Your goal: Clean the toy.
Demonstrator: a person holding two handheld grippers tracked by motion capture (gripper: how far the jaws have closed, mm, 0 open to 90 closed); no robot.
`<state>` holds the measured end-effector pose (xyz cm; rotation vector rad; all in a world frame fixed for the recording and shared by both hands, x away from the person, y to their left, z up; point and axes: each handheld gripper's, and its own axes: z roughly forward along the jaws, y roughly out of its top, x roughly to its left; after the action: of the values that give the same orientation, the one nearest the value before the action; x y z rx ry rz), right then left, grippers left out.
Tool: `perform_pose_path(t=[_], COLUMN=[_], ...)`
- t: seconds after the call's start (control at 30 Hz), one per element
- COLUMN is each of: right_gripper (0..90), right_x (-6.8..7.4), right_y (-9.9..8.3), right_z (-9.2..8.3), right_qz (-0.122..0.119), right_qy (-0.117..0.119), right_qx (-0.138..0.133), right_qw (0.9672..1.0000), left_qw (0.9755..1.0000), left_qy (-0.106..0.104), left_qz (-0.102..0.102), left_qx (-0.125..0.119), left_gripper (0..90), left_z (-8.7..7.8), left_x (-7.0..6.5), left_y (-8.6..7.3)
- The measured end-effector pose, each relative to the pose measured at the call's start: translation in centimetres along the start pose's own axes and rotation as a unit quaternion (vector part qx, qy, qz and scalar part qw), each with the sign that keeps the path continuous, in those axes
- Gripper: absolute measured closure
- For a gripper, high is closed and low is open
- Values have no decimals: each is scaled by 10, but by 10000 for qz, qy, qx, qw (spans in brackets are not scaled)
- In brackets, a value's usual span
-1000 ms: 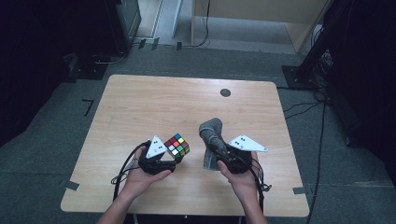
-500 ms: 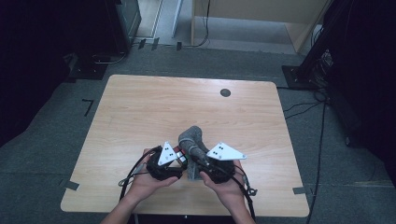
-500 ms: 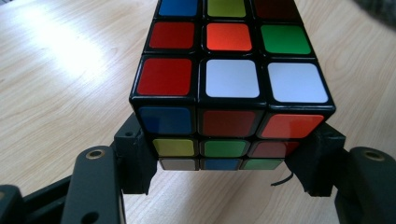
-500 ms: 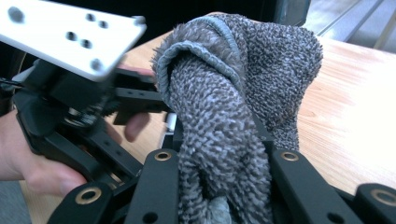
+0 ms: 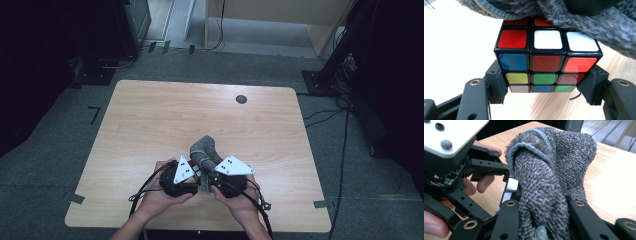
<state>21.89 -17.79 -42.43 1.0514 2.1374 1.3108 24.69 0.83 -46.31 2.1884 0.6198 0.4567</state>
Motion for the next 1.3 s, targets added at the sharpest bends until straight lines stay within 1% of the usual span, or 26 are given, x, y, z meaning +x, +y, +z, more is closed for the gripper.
perform_pose_path(t=[0.03, 0.13, 0.2, 0.27, 0.37, 0.43, 0.53, 0.57, 0.63, 0.7, 0.77, 0.83, 0.9, 1.0, 1.07, 1.13, 1.2, 1.23, 1.3], right_gripper=[715, 678, 645, 599, 535, 525, 518, 519, 545, 622, 688, 719, 735, 746, 747, 747, 746, 746, 745], right_x=[1, 8, 11, 8, 3, 1, 0, 0, -1, 0, 2, 4, 6, 6, 9, 12, 16, 15, 9], right_y=[-1, -1, -1, 0, 0, 0, 0, 0, 0, -1, -2, -2, -2, -4, -4, -5, -5, -5, -4], right_z=[1, 3, 4, 5, 5, 3, 1, 1, 1, 2, 2, 2, 2, 1, 1, 1, 3, 3, 1], right_qz=[3, -111, -152, -13, 160, 202, 194, 193, 163, 93, -33, -193, -231, -219, -235, -259, -355, -360, -287], right_qy=[0, 149, 148, 284, 459, 492, 480, 457, 390, 303, 164, 87, 34, 3, 31, 159, 151, 141, 58], right_qx=[-2, -2, 29, 12, 52, 49, -2, 4, 37, 101, 124, 100, 50, -9, -25, -9, -13, -5, -21], right_qw=[10000, 9998, 9998, 9996, 9988, 9986, 9987, 9988, 9991, 9994, 9998, 9997, 9997, 9998, 9997, 9995, 9993, 9993, 9996], left_qw=[10000, 10000, 9999, 9997, 9989, 9985, 9983, 9982, 9987, 9991, 9994, 9997, 9999, 9999, 9998, 9996, 9996, 9997, 9999], left_qy=[1, -24, -52, -142, -269, -290, -276, -248, -181, -160, -138, -104, -65, 7, 18, 67, 67, 56, 32], left_qz=[-12, -57, -99, -193, -394, -465, -514, -549, -482, -380, -302, -202, -125, -95, -152, -239, -243, -214, -156], left_qx=[7, 17, 20, 15, -6, -24, -41, -46, 16, 54, 50, 58, 33, 60, 81, 109, 105, 98, 29], left_gripper=[346, 346, 346, 346, 346, 346, 346, 346, 346, 346, 346, 346, 346, 346, 345, 345, 346, 346, 346], left_z=[1, 2, 2, 2, 4, 3, 2, 2, 4, 5, 6, 5, 4, 4, 5, 5, 5, 4, 2], left_x=[0, 0, 1, 3, 6, 8, 11, 11, 10, 7, 3, 0, -3, -5, -4, -2, -1, -1, -2], left_y=[0, -1, -1, -3, -4, -5, -5, -5, -6, -6, -5, -4, -2, -1, -1, -1, -2, -2, -1])
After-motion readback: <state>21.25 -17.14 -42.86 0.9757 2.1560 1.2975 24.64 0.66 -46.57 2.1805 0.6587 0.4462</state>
